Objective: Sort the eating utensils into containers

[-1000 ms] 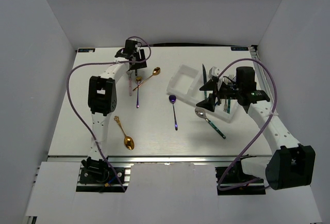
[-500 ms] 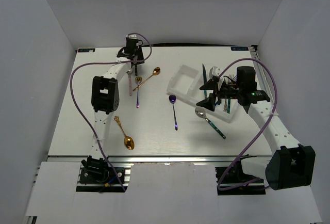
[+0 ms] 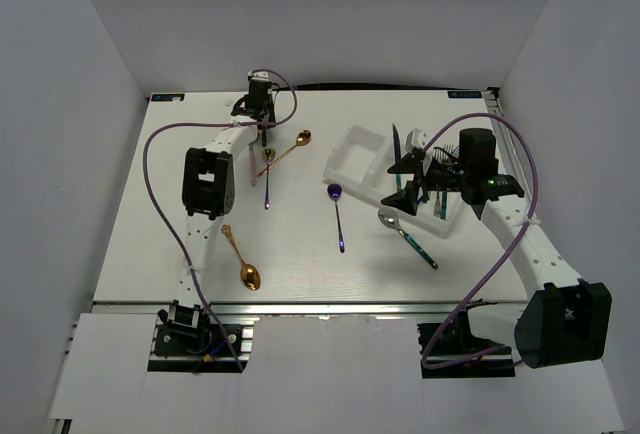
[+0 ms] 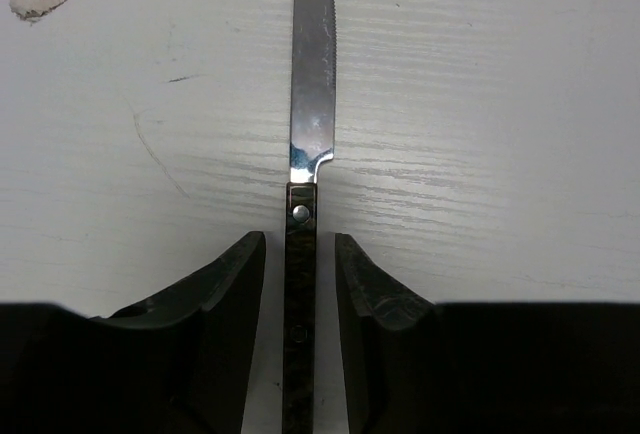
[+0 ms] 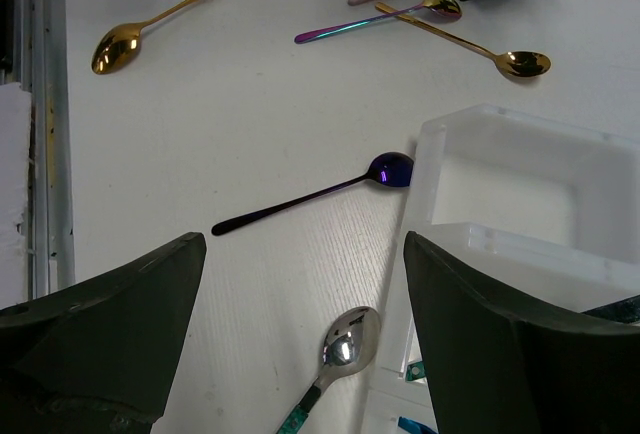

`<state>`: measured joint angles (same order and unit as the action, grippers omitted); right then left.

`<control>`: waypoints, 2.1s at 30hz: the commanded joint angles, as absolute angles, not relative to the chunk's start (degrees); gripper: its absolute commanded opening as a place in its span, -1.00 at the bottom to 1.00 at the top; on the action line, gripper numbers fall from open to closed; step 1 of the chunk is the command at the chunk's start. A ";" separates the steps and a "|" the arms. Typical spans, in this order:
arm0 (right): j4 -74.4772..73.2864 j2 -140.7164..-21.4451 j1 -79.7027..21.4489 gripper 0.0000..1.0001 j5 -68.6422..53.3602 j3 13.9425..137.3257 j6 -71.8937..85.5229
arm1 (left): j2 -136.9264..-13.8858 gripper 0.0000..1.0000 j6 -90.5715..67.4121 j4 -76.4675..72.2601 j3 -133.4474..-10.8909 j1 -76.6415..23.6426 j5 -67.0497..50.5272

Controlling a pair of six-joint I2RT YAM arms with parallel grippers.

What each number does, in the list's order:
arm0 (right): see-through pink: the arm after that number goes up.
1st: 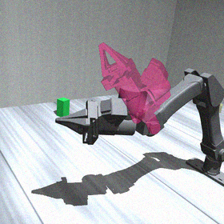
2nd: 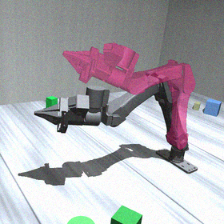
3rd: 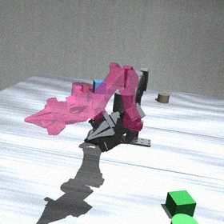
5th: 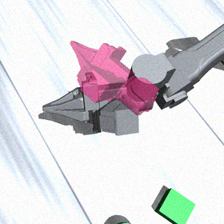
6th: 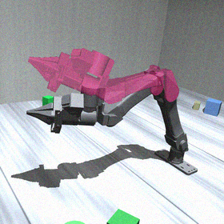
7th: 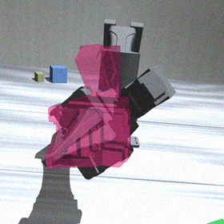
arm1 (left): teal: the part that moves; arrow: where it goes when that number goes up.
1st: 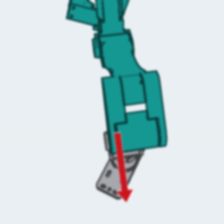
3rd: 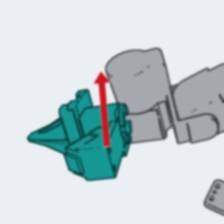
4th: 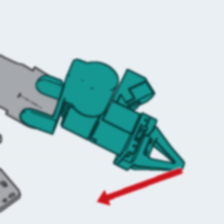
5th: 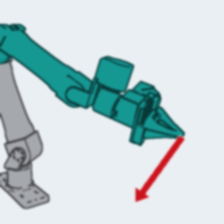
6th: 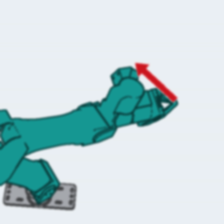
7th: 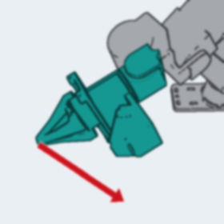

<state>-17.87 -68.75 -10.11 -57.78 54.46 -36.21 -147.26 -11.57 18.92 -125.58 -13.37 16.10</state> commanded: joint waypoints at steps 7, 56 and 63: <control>-17.14 -68.64 -9.49 0.73 -58.45 54.23 -36.83 | -146.78 -0.21 -7.82 17.67 -123.84 -15.03 17.49; -2.55 -59.85 17.14 0.72 -64.34 46.76 -21.88 | -112.23 -1.00 -31.29 -13.01 -87.88 -36.20 -11.70; -1.93 -60.12 17.23 0.72 -64.25 46.32 -21.88 | -119.79 -1.00 -32.70 -13.10 -93.95 -40.78 -8.27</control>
<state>-4.47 -60.23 16.91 -62.46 46.35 -22.79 -118.74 -31.57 -10.70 -90.67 -40.01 -10.83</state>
